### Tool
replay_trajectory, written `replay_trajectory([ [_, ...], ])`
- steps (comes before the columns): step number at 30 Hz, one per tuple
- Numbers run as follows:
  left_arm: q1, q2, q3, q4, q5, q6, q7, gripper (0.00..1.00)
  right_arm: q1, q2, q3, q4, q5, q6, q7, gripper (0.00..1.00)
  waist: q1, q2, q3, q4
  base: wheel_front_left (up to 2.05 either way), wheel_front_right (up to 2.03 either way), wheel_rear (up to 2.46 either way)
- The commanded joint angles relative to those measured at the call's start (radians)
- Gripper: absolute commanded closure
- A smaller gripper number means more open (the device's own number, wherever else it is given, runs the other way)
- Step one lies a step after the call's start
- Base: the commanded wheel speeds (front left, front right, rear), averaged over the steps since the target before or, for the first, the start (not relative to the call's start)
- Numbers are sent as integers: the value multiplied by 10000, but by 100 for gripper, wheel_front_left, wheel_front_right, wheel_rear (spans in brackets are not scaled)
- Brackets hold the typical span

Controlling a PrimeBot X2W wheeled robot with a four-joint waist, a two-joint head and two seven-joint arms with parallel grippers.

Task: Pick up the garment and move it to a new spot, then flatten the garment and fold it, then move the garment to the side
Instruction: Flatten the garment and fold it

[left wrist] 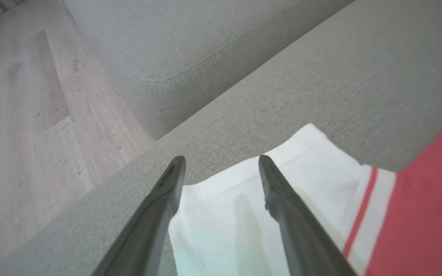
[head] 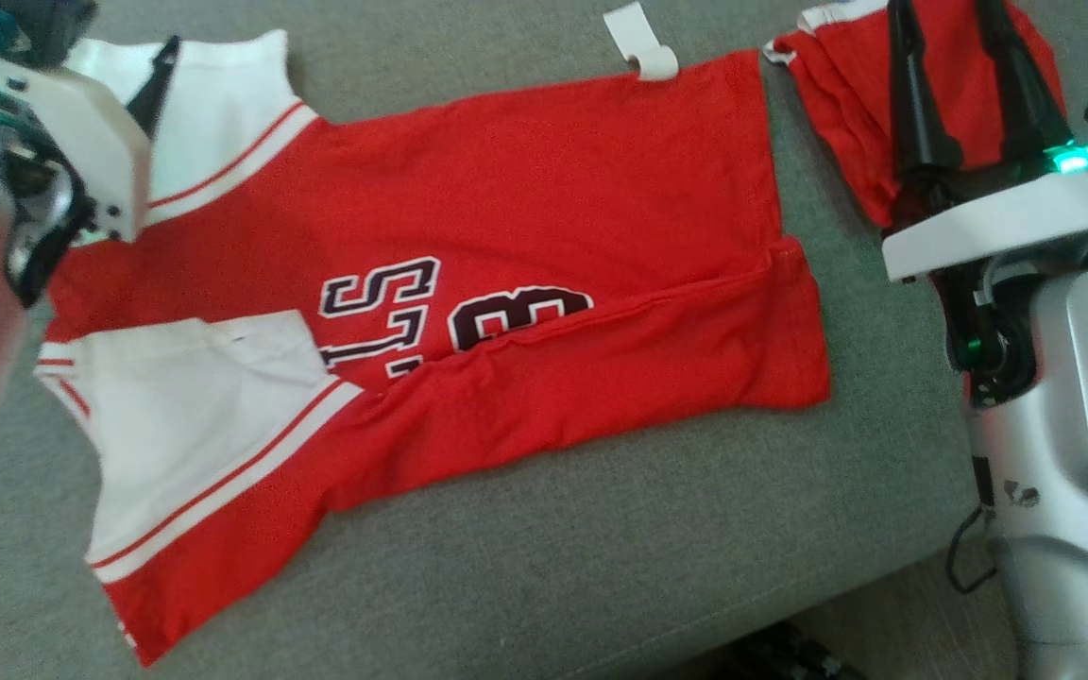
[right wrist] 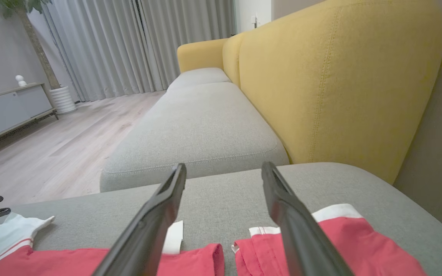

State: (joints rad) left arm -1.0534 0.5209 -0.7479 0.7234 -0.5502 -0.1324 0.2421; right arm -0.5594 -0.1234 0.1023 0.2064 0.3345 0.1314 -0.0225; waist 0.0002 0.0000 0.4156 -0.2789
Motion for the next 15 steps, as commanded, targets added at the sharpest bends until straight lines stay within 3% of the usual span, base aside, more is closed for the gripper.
replay_trajectory([
  [1,-799,595,171,220,-14,19,123,0,-277,23,214,-265,87,-7,-145,0,-2,0,369,-254,0,0,0],
  [7,-1401,700,-229,1751,301,33,653,0,-312,86,376,-156,180,-7,-289,0,-2,0,604,-381,0,0,0],
  [15,-1528,176,-300,2611,-419,22,1301,0,-297,41,333,2,225,-7,-413,0,-2,0,706,-382,0,0,0],
])
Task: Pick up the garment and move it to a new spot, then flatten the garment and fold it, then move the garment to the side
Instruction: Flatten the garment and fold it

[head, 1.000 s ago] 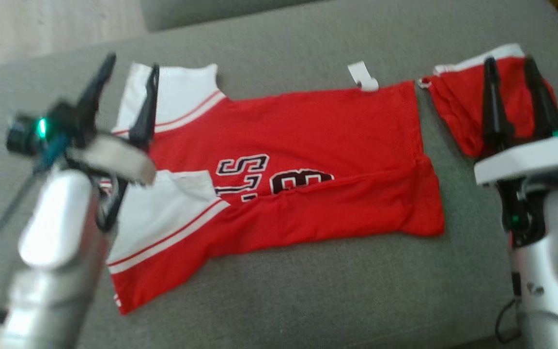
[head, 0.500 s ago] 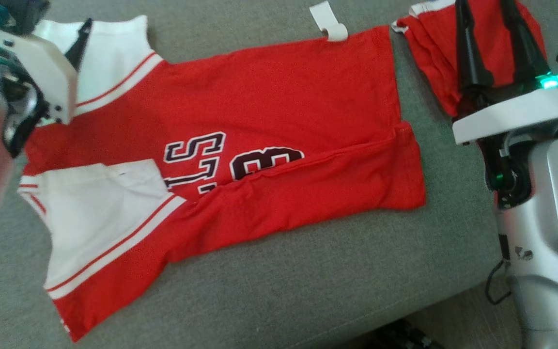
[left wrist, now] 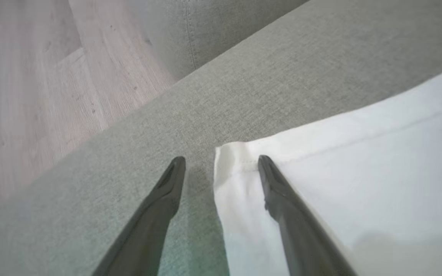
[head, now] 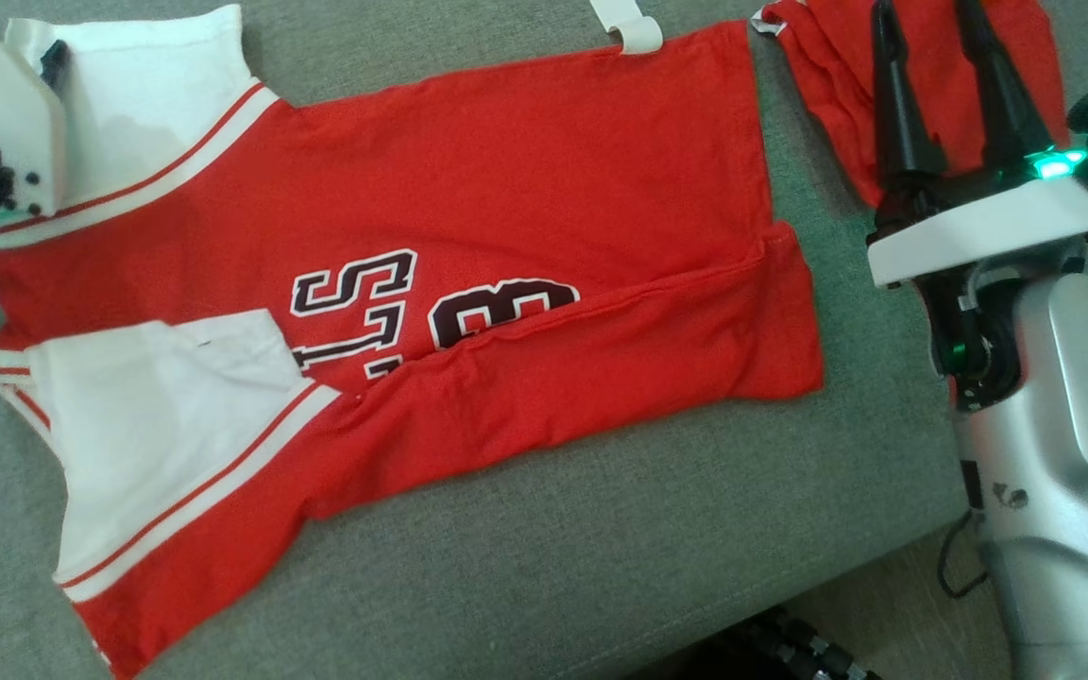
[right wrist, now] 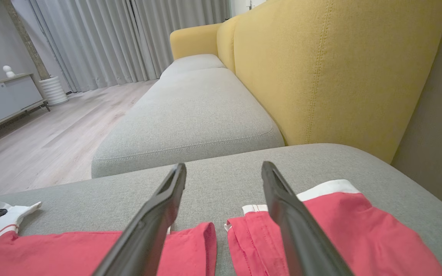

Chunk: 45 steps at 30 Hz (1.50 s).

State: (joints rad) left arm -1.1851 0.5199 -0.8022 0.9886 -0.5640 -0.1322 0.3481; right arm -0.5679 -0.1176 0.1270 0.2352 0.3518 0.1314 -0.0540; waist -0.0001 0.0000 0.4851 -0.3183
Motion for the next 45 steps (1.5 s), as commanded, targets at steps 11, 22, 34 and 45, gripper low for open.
replay_trajectory([
  [11,-48,1,1,-681,-1855,17,465,100,-393,-443,302,-231,-23,-7,187,0,1,0,-212,436,0,0,0],
  [22,207,-625,-51,-1497,-1695,55,-2698,100,-404,-1576,825,359,588,-7,811,0,1,0,-1478,1929,0,0,0],
  [34,1559,-687,-274,-4037,-1651,427,-3717,100,-502,-2565,1127,2490,1034,-7,1892,0,1,0,-1934,3550,0,0,0],
  [45,2137,-442,-633,-6131,-1686,681,-3091,100,-1757,-2749,868,5387,548,-7,2577,0,1,0,-1292,4072,0,0,0],
])
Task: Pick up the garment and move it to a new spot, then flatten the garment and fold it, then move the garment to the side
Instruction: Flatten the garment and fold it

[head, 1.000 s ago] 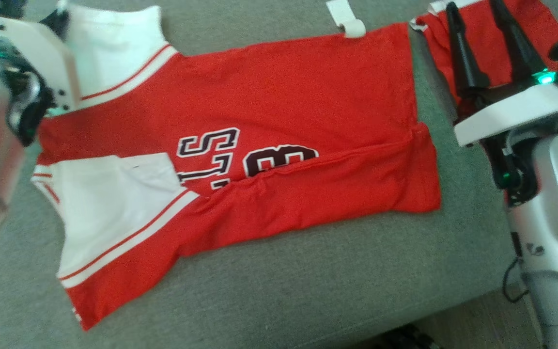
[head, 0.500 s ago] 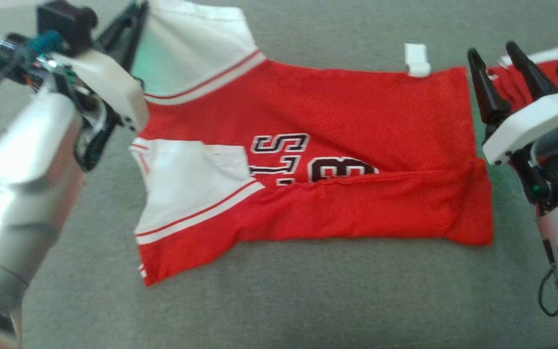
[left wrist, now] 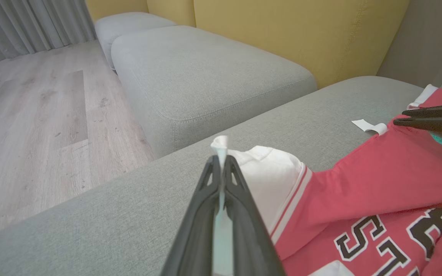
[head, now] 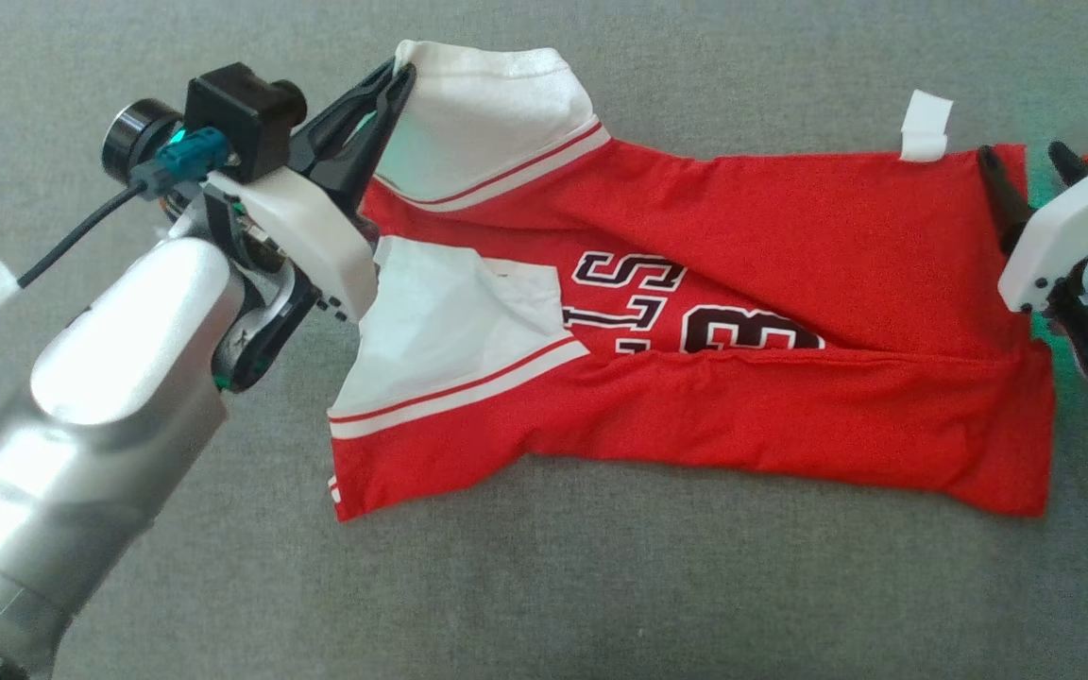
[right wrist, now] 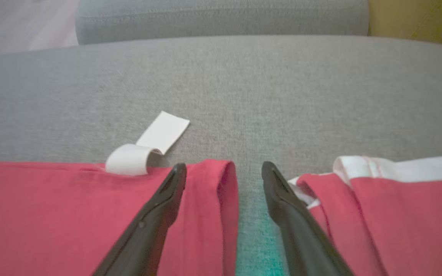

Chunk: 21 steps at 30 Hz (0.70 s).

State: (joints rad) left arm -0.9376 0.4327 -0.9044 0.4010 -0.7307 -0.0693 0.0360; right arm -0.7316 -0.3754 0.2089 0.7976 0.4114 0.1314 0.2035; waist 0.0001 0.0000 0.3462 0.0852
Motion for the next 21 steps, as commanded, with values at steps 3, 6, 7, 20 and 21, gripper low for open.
replay_trajectory([
  [3,-389,458,385,-518,-11,148,133,100,-491,-120,245,263,5,-7,160,0,-1,0,314,65,0,0,0],
  [6,-455,478,397,-635,-5,195,185,100,-706,-139,488,477,36,-7,221,0,-1,0,439,69,0,0,0],
  [7,-489,482,402,-669,-3,208,201,100,-786,-128,617,549,91,-7,238,0,-1,0,481,74,0,0,0],
  [20,-741,658,911,244,-65,747,-306,100,-1665,-87,1913,384,1400,-7,-980,100,-1,0,308,-432,0,0,0],
  [21,-814,681,1004,406,-67,806,-416,100,-1780,-54,1939,295,1552,-7,-1132,100,-1,0,300,-501,0,0,0],
])
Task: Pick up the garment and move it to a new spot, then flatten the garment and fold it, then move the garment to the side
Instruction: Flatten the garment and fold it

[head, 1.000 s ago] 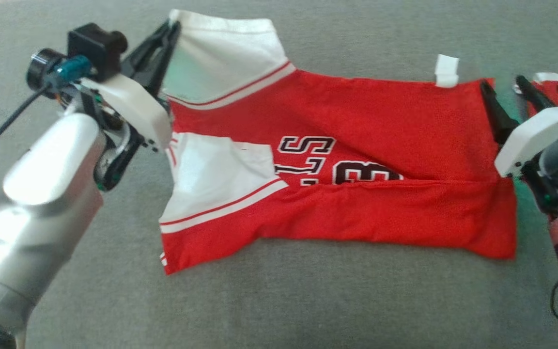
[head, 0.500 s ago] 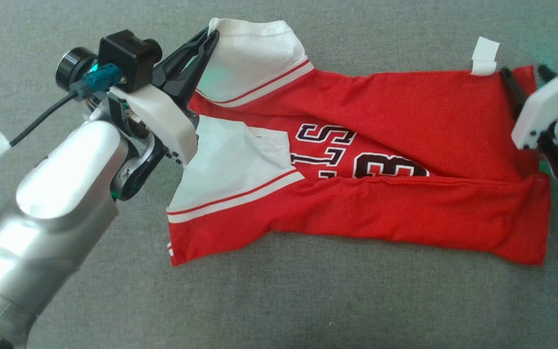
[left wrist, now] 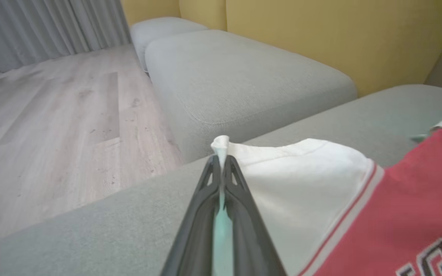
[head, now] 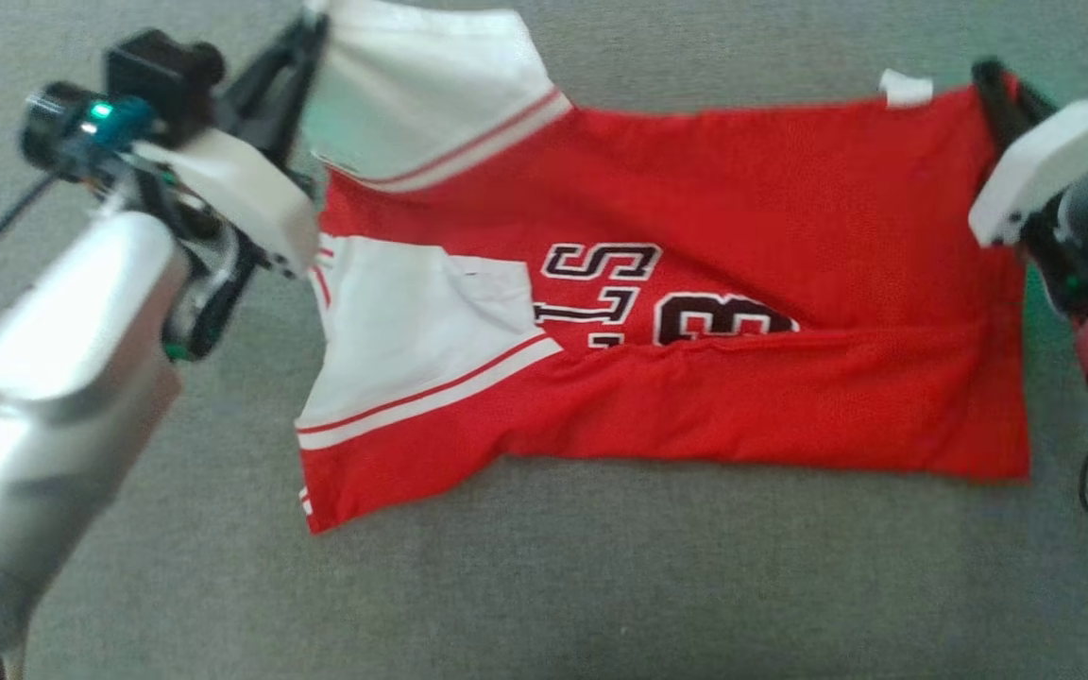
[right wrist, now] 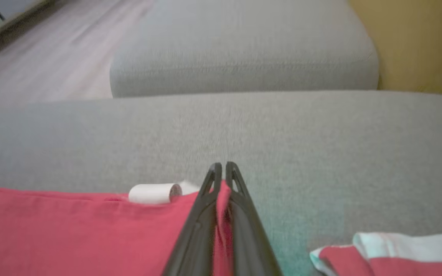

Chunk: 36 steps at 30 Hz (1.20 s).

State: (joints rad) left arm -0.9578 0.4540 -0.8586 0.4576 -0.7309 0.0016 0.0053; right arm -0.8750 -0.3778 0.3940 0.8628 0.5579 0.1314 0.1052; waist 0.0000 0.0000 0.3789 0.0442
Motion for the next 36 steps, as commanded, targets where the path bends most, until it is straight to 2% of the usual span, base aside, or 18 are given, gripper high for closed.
replay_trajectory([
  [1,-699,478,638,4,-71,142,-221,100,-471,-13,131,-457,214,-7,-316,100,0,0,-33,-155,0,0,0],
  [8,-1783,271,1093,1308,-33,218,-844,100,-1601,93,81,-677,1129,-7,-1137,100,0,0,188,-426,0,0,0],
  [12,-2600,20,1153,2209,177,144,-1296,100,-2289,174,168,-352,1432,-7,-1150,100,0,0,377,-455,0,0,0],
  [17,-3147,-439,951,3311,354,-214,-1677,100,-2670,277,425,158,1749,-7,-1064,100,0,0,461,-355,0,0,0],
  [22,-2899,-696,566,3895,451,-706,-1904,100,-2211,67,995,266,2189,-7,-892,100,0,0,231,-177,0,0,0],
  [26,-2300,-627,206,3948,347,-1056,-1751,100,-1526,-281,1522,35,2837,-7,-380,100,0,0,-130,-60,0,0,0],
  [30,-1710,-492,-59,3670,80,-1215,-1365,100,-977,-638,1861,-220,3394,-7,137,100,0,0,-403,42,0,0,0],
  [36,-354,38,-962,2069,-903,-1315,318,100,-4,-1405,2593,-690,4260,-7,1316,100,0,0,-860,225,0,0,0],
])
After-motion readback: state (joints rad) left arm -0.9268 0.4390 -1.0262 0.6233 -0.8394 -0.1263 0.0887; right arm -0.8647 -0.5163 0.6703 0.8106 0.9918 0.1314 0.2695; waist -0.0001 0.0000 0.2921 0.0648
